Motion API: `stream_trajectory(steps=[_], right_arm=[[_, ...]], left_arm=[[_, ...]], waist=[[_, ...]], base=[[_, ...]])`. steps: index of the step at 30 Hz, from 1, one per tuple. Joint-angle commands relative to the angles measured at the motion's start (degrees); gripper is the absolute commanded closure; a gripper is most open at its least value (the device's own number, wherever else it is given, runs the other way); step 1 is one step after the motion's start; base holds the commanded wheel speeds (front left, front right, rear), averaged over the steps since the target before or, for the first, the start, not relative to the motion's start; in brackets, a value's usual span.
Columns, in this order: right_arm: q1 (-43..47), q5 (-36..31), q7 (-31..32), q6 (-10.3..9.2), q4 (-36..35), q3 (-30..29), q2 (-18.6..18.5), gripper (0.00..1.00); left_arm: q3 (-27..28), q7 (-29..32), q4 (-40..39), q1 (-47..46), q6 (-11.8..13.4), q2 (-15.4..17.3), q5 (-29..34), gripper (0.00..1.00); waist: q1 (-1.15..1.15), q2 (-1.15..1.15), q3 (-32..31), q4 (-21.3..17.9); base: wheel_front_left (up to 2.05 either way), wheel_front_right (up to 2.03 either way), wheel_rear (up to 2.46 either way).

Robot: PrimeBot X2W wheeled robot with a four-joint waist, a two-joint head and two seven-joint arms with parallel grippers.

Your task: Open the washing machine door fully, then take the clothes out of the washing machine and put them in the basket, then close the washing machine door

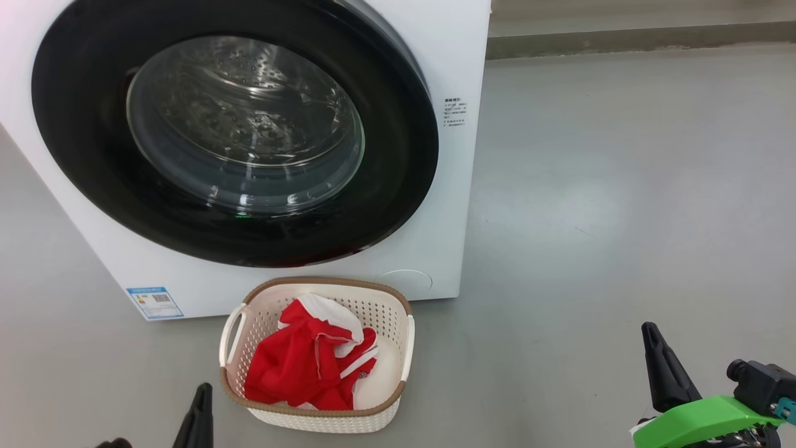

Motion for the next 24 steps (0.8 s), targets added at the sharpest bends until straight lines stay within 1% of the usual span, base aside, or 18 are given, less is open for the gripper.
stream_trajectory(steps=[1, 24], right_arm=[[-2.79, 1.85, 0.24, -0.02, -1.66, -0.20, -0.61, 1.00], [-3.94, 16.29, 3.96, -0.03, -1.76, -0.55, -0.89, 1.00]], left_arm=[[1.21, 0.56, -1.09, -2.88, -0.54, 0.52, -1.65, 1.00], [2.41, 4.19, -0.29, -4.71, -1.01, 0.40, -15.01, 1.00]], waist=[[-0.01, 0.00, 0.04, 0.04], [-0.01, 0.00, 0.54, 0.51]], base=[[0.00, 0.00, 0.00], [0.00, 0.00, 0.00]])
